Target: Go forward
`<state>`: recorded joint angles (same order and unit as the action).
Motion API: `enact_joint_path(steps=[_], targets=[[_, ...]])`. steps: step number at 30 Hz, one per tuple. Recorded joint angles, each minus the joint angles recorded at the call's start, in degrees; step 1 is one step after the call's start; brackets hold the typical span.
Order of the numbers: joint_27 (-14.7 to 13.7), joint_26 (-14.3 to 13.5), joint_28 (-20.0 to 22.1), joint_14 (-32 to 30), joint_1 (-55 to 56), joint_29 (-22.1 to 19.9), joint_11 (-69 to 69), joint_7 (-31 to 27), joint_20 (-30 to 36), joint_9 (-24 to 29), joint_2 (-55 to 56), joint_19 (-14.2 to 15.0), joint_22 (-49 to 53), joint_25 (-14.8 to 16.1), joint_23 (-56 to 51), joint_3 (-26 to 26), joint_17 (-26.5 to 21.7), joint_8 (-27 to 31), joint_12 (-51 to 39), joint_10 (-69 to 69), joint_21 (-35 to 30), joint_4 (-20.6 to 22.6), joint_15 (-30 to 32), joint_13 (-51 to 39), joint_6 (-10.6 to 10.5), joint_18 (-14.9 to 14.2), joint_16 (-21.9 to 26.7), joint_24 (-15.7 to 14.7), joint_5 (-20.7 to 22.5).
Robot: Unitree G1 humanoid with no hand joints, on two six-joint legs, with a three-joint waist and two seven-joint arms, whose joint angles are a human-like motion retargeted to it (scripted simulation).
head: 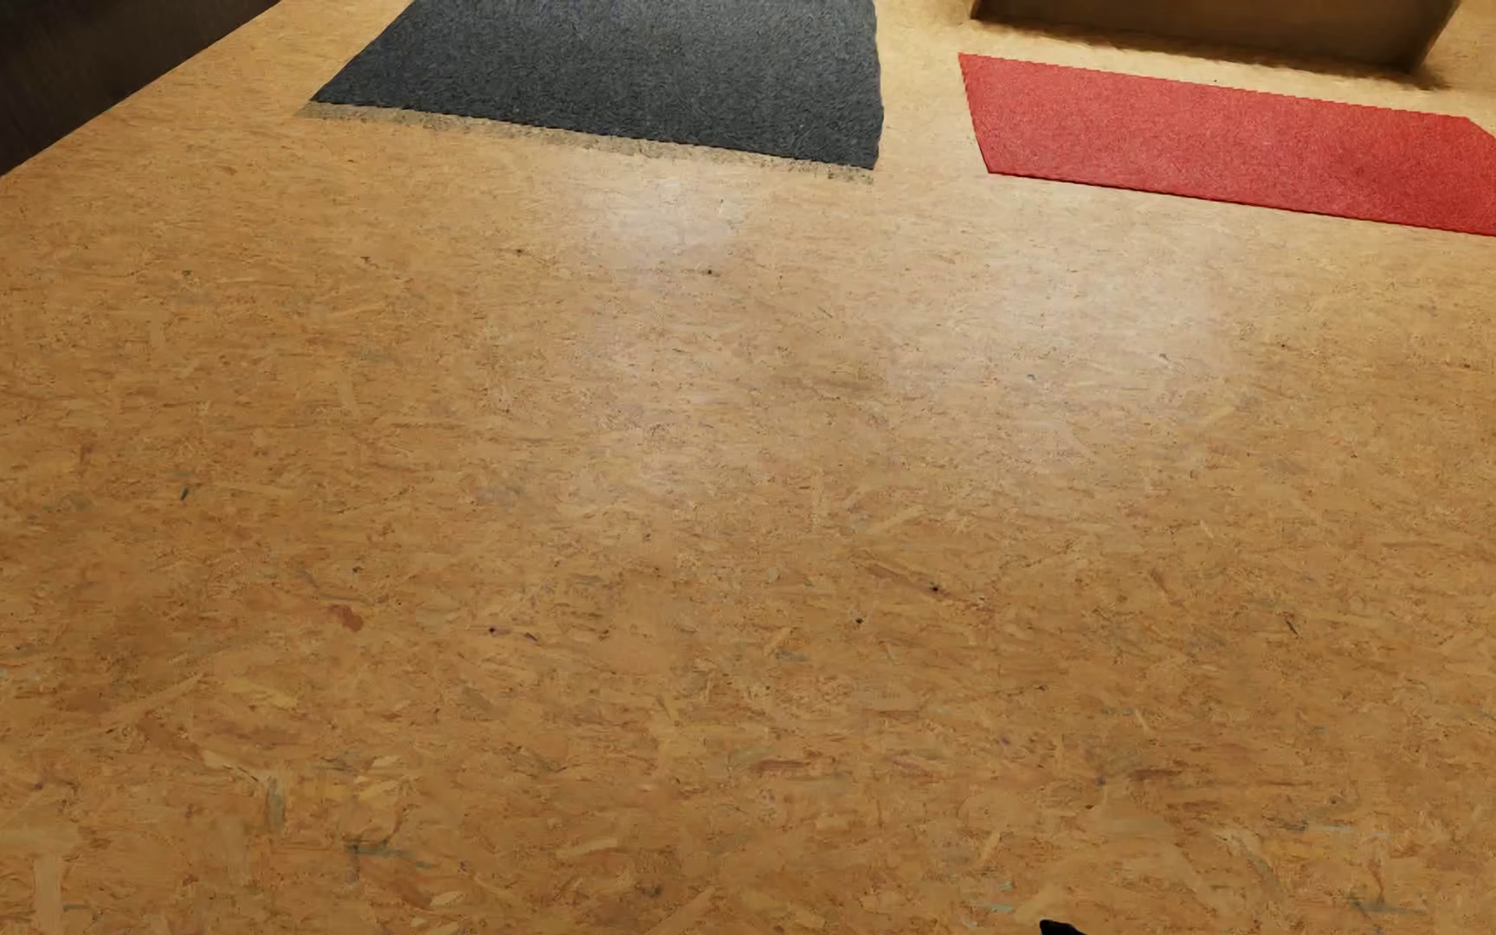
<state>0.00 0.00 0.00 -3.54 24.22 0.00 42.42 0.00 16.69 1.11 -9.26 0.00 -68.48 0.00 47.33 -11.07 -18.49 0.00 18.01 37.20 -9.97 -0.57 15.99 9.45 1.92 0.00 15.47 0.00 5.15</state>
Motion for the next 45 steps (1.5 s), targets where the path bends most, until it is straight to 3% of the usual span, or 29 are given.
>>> enact_joint_path(steps=[1, 2, 4, 6, 9, 10, 12, 13, 15, 16, 17, 18, 20, 21, 24, 26, 27, 28, 29, 30, 32, 34, 35, 37, 39, 42, 43, 44, 45], targets=[[0.0, 0.0, 0.0, 2.4, -1.9, 0.0, 10.1, 0.0, -0.2, -0.2, 6.5, 0.0, 0.6, 0.0, 0.9, 1.2, 0.3, 0.0, -0.7, 0.2, -2.0, 1.0, 6.0, 0.9, -0.6, 0.0, 0.1, 0.0, 0.8], [0.0, 0.0, 0.0, 4.6, -4.7, 0.0, 19.2, 0.0, 0.3, 0.3, 12.3, 0.0, 1.8, 0.0, 1.9, 3.2, 0.1, 0.0, -1.5, 0.0, -4.3, 2.1, 6.3, 1.5, -1.2, 0.0, 0.2, 0.0, 1.2], [0.0, 0.0, 0.0, 7.0, -13.2, 0.0, 28.7, 0.0, 0.6, 1.2, 21.8, 0.0, 5.0, 0.0, 3.3, 7.9, 0.6, 0.0, -3.4, -2.8, -6.9, 3.0, -0.1, 3.7, -2.4, 0.0, 0.8, 0.0, 0.8], [0.0, 0.0, 0.0, 9.1, -20.7, 0.0, 23.4, 0.0, 0.2, 1.8, 29.6, 0.0, 8.5, 0.0, 4.3, 13.7, 0.8, 0.0, -6.4, -5.3, -9.3, 2.0, 2.2, 6.1, -3.9, 0.0, 1.8, 0.0, 0.6], [0.0, 0.0, 0.0, 13.1, -30.3, 0.0, -2.7, 0.0, -1.7, 2.0, 34.6, 0.0, 15.2, 0.0, 4.4, 19.7, 0.7, 0.0, -10.4, -8.3, -12.2, 0.2, 13.5, 9.1, -5.1, 0.0, 3.6, 0.0, 0.0], [0.0, 0.0, 0.0, 15.7, -33.6, 0.0, -10.9, 0.0, -2.5, 2.0, 34.9, 0.0, 17.1, 0.0, 4.7, 20.7, 0.7, 0.0, -11.2, -8.9, -13.1, 0.5, 10.9, 9.9, -4.9, 0.0, 4.1, 0.0, -0.2], [0.0, 0.0, 0.0, 17.3, -37.0, 0.0, -24.0, 0.0, -4.2, 1.6, 32.9, 0.0, 19.0, 0.0, 6.5, 23.2, 1.2, 0.0, -13.4, -7.8, -14.8, -0.5, -17.9, 10.6, -5.3, 0.0, 4.7, 0.0, 0.5], [0.0, 0.0, 0.0, 15.9, -38.5, 0.0, -17.4, 0.0, -4.6, 1.6, 33.7, 0.0, 19.4, 0.0, 7.6, 23.9, 1.5, 0.0, -13.9, -6.6, -15.5, -1.2, -21.2, 11.0, -5.5, 0.0, 4.8, 0.0, 1.2], [0.0, 0.0, 0.0, 4.4, -38.4, 0.0, -14.6, 0.0, -5.5, 0.8, 36.1, 0.0, 18.4, 0.0, 9.9, 23.1, 2.1, 0.0, -13.2, 0.0, -16.5, -2.5, -2.2, 11.4, -6.6, 0.0, 4.4, 0.0, 4.3], [0.0, 0.0, 0.0, -7.2, -36.5, 0.0, -11.7, 0.0, -5.5, 0.4, 35.2, 0.0, 16.7, 0.0, 11.1, 21.7, 2.2, 0.0, -11.6, 7.7, -16.5, -3.6, 0.6, 11.7, -7.2, 0.0, 3.7, 0.0, 5.8], [0.0, 0.0, 0.0, -16.6, -31.0, 0.0, -10.4, 0.0, -4.3, 0.1, 33.0, 0.0, 15.4, 0.0, 11.0, 21.3, 1.8, 0.0, -10.5, 17.4, -15.8, -5.0, -1.6, 11.5, -8.1, 0.0, 3.3, 0.0, 6.9], [0.0, 0.0, 0.0, -17.3, -24.5, 0.0, -9.7, 0.0, -2.0, 0.1, 31.0, 0.0, 14.0, 0.0, 10.6, 19.7, 1.4, 0.0, -10.2, 27.2, -15.4, -6.0, -3.8, 10.8, -8.6, 0.0, 3.1, 0.0, 8.4], [0.0, 0.0, 0.0, 2.7, -14.6, 0.0, -11.4, 0.0, 0.6, 1.2, 21.7, 0.0, 11.7, 0.0, 8.1, 16.2, 0.9, 0.0, -9.1, 40.0, -12.7, -5.4, -10.2, 9.5, -8.0, 0.0, 2.7, 0.0, 9.0], [0.0, 0.0, 0.0, 6.3, -10.0, 0.0, -12.7, 0.0, 1.5, 1.5, 17.0, 0.0, 10.1, 0.0, 7.5, 13.7, 0.4, 0.0, -8.4, 41.4, -11.9, -5.0, -13.9, 8.2, -7.5, 0.0, 2.4, 0.0, 8.7], [0.0, 0.0, 0.0, 5.6, -0.9, 0.0, -17.5, 0.0, 2.3, 1.7, 3.8, 0.0, 8.7, 0.0, 3.1, 5.2, -1.7, 0.0, -5.1, 26.2, -9.8, -4.3, -25.3, 5.0, -5.5, 0.0, 2.1, 0.0, 5.6], [0.0, 0.0, 0.0, -0.1, 1.4, 0.0, -18.5, 0.0, 0.4, 1.0, -1.4, 0.0, 10.5, 0.0, -0.1, 1.7, -3.0, 0.0, -2.6, 4.3, -8.3, -4.9, -31.7, 2.2, -4.8, 0.0, 2.1, 0.0, 4.0], [0.0, 0.0, 0.0, 0.5, 1.3, 0.0, -18.5, 0.0, 0.8, -0.1, -2.8, 0.0, 9.7, 0.0, -1.1, 0.3, -3.6, 0.0, -1.9, -3.6, -7.3, -5.3, -33.5, 0.6, -4.7, 0.0, 2.1, 0.0, 3.6], [0.0, 0.0, 0.0, -6.6, 0.0, 0.0, -18.3, 0.0, 1.1, -0.6, -4.5, 0.0, 9.0, 0.0, -1.7, -0.9, -3.8, 0.0, -1.1, -26.2, -6.0, -5.3, -34.2, -1.0, -4.4, 0.0, 2.0, 0.0, 2.3], [0.0, 0.0, 0.0, -2.3, 1.9, 0.0, -17.8, 0.0, 1.1, -0.9, -5.2, 0.0, 7.9, 0.0, -1.7, -1.3, -3.6, 0.0, -0.8, -12.1, -4.6, -5.3, -32.3, -2.2, -4.0, 0.0, 1.9, 0.0, 1.7], [0.0, 0.0, 0.0, -2.2, 3.0, 0.0, -16.9, 0.0, 2.5, -0.8, -7.0, 0.0, 6.0, 0.0, -1.4, -1.6, -3.4, 0.0, -0.4, -7.5, -3.8, -4.5, -28.6, -2.9, -3.5, 0.0, 1.7, 0.0, 0.5], [0.0, 0.0, 0.0, -3.6, 3.1, 0.0, -7.6, 0.0, 5.7, -0.8, -6.7, 0.0, 1.6, 0.0, -0.1, -1.5, -1.9, 0.0, -0.7, 0.5, -2.7, -3.0, -11.4, -1.4, -2.0, 0.0, 1.2, 0.0, -0.4], [0.0, 0.0, 0.0, 3.3, 0.2, 0.0, 9.5, 0.0, 4.7, -1.3, 2.7, 0.0, 2.9, 0.0, 0.5, -1.2, -1.5, 0.0, -0.6, 4.4, -5.8, -0.9, 5.7, 0.1, -2.2, 0.0, 0.9, 0.0, -1.9], [0.0, 0.0, 0.0, 6.8, -2.7, 0.0, 19.8, 0.0, 5.2, -0.7, 9.5, 0.0, 4.1, 0.0, 0.3, 0.1, -2.0, 0.0, -1.2, 4.6, -8.5, 0.7, 11.0, 0.5, -2.5, 0.0, 0.7, 0.0, -2.4], [0.0, 0.0, 0.0, 10.0, -10.9, 0.0, 31.3, 0.0, 5.3, 0.7, 18.6, 0.0, 6.8, 0.0, 1.5, 4.0, -0.9, 0.0, -3.3, 2.4, -9.7, 1.9, 1.9, 1.6, -3.4, 0.0, 1.2, 0.0, -2.1], [0.0, 0.0, 0.0, 11.0, -19.1, 0.0, 27.8, 0.0, 4.3, 1.4, 26.6, 0.0, 8.3, 0.0, 2.6, 10.4, 0.2, 0.0, -6.7, -2.2, -10.6, 1.4, -3.5, 3.6, -4.8, 0.0, 2.1, 0.0, -1.0], [0.0, 0.0, 0.0, 15.1, -28.7, 0.0, 4.0, 0.0, -0.1, 2.5, 33.9, 0.0, 14.8, 0.0, -0.7, 17.9, -0.2, 0.0, -10.7, -6.5, -12.4, 0.4, 8.7, 8.1, -5.8, 0.0, 3.8, 0.0, -0.8], [0.0, 0.0, 0.0, 16.7, -30.9, 0.0, -6.0, 0.0, -1.1, 2.3, 34.8, 0.0, 17.3, 0.0, -1.3, 19.5, 0.0, 0.0, -11.8, -7.1, -13.5, 0.1, 8.1, 9.3, -5.5, 0.0, 4.6, 0.0, -0.9], [0.0, 0.0, 0.0, 18.3, -33.3, 0.0, -15.0, 0.0, -2.5, 1.9, 34.2, 0.0, 19.0, 0.0, -1.5, 20.4, 0.5, 0.0, -13.0, -7.6, -13.1, 0.1, -3.4, 10.2, -5.1, 0.0, 5.2, 0.0, -0.4], [0.0, 0.0, 0.0, 19.5, -36.1, 0.0, -17.9, 0.0, -3.3, 1.6, 32.9, 0.0, 20.0, 0.0, -0.6, 21.4, 0.9, 0.0, -14.0, -7.9, -14.2, -0.4, -19.3, 11.1, -4.9, 0.0, 5.6, 0.0, -0.3]])
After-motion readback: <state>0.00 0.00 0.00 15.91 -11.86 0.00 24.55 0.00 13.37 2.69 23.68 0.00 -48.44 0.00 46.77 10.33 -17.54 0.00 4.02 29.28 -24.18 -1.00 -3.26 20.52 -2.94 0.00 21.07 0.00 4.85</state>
